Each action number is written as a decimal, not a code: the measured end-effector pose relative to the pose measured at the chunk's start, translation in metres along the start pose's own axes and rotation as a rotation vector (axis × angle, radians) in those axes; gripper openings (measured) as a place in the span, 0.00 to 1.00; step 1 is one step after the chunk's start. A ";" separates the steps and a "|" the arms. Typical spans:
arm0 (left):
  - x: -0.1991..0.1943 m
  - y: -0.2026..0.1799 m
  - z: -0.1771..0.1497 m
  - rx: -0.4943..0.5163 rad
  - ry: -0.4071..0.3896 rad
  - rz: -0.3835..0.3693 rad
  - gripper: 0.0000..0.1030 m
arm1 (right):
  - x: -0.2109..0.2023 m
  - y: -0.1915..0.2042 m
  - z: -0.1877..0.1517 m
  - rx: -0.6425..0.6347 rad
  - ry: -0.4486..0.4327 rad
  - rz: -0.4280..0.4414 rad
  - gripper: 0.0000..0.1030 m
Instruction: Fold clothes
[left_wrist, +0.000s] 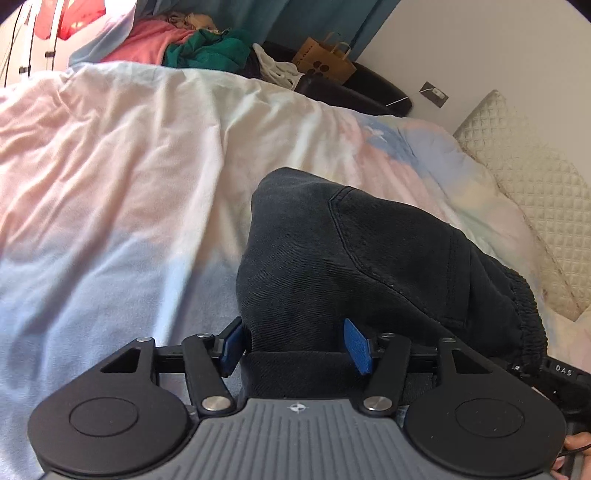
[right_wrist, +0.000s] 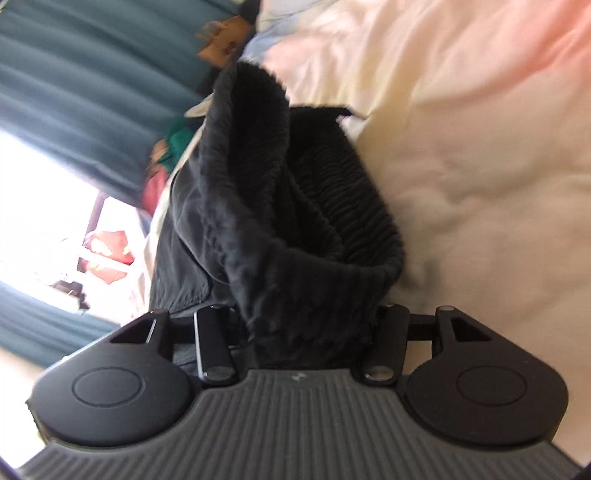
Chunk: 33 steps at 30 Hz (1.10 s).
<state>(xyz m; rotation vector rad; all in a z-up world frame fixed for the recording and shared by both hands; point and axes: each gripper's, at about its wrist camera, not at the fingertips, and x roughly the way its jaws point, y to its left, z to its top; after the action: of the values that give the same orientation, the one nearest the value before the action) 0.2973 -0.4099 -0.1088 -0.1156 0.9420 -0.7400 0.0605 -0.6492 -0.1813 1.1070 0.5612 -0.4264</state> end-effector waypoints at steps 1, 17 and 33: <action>-0.009 -0.007 0.002 0.015 -0.005 0.014 0.65 | -0.011 0.007 0.000 -0.015 -0.002 -0.031 0.53; -0.223 -0.132 -0.031 0.253 -0.176 0.056 0.89 | -0.227 0.125 -0.061 -0.514 -0.187 -0.048 0.68; -0.359 -0.142 -0.151 0.329 -0.295 0.147 1.00 | -0.308 0.150 -0.191 -0.722 -0.361 -0.053 0.81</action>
<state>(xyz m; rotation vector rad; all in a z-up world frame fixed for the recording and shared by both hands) -0.0249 -0.2605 0.1053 0.1301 0.5337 -0.7090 -0.1336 -0.4007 0.0519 0.3112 0.3730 -0.4097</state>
